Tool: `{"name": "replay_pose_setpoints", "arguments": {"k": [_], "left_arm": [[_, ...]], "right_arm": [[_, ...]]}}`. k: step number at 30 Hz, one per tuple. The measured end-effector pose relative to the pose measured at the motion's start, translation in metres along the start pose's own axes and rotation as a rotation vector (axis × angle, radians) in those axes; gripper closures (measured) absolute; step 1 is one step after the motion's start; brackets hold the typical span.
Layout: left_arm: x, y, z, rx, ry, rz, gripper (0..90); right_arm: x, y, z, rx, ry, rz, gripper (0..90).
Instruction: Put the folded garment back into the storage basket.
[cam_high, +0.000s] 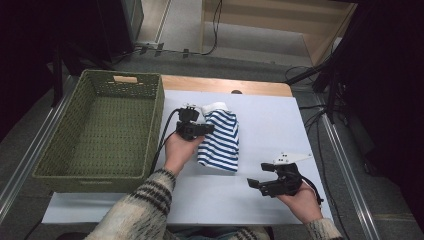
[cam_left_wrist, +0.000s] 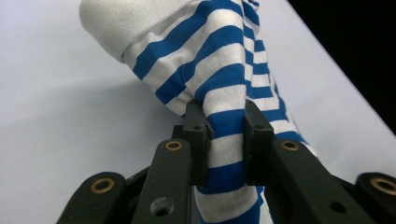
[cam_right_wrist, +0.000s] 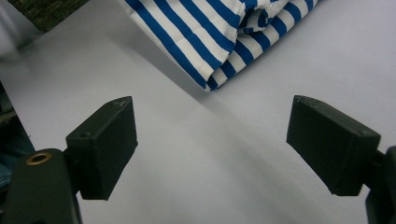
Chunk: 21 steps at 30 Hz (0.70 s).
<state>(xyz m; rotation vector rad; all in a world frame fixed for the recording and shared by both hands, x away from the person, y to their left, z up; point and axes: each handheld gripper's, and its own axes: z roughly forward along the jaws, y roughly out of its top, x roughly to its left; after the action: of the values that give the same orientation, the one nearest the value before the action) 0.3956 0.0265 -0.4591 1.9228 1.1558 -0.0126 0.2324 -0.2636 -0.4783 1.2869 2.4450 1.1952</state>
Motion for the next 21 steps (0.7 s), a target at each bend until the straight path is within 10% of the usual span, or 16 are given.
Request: {"name": "replay_pose_setpoints", "arguments": {"k": [21], "left_arm": [[-0.026,0.020,-0.036,-0.028,-0.048,0.063,77.3]], "right_arm": [[0.000,0.000,0.000,-0.002,0.001,-0.004,14.6]]}}
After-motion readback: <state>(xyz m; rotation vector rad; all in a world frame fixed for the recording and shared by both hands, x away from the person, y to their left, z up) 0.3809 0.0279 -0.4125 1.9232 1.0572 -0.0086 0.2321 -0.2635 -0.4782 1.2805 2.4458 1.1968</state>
